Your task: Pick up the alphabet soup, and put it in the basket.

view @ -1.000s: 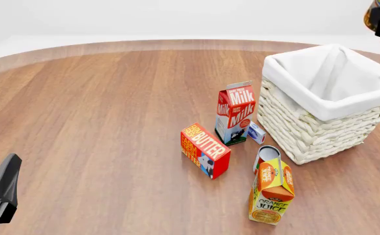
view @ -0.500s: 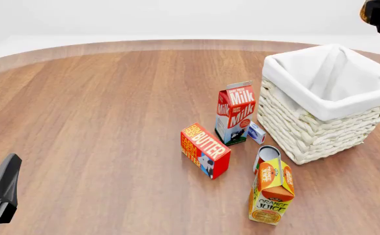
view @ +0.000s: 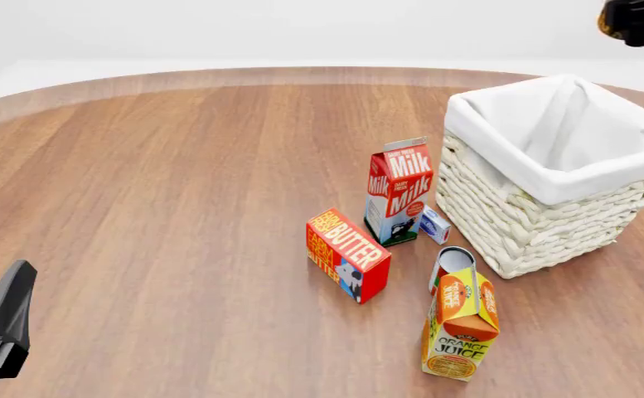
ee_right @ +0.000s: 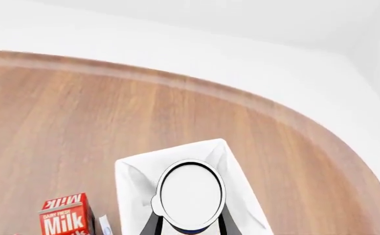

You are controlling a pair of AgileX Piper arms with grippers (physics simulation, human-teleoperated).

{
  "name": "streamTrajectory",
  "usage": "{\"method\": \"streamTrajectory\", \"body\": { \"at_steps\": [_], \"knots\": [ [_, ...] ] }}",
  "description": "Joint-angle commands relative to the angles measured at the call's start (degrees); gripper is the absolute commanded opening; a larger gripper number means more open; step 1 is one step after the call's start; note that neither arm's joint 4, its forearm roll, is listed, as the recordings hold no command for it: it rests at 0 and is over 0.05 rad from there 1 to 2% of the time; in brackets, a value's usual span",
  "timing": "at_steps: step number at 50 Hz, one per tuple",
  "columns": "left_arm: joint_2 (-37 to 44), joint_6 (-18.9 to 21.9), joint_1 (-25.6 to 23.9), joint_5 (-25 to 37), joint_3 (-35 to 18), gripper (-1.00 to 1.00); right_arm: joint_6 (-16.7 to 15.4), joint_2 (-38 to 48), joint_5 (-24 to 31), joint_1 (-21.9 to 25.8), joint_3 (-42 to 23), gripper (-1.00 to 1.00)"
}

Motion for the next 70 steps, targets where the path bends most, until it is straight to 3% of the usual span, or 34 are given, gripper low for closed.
{"method": "streamTrajectory", "body": {
  "at_steps": [1,30,70],
  "knots": [
    [0.0,0.0,0.0,0.0,0.0,1.0,0.8,3.3,1.7,-0.2,-3.6,-1.0],
    [0.0,0.0,0.0,0.0,0.0,1.0,-1.6,11.9,7.8,-0.5,-11.1,-1.0],
    [0.0,0.0,0.0,0.0,0.0,1.0,-4.9,17.6,9.9,-1.4,-10.1,-1.0]
  ]
}}
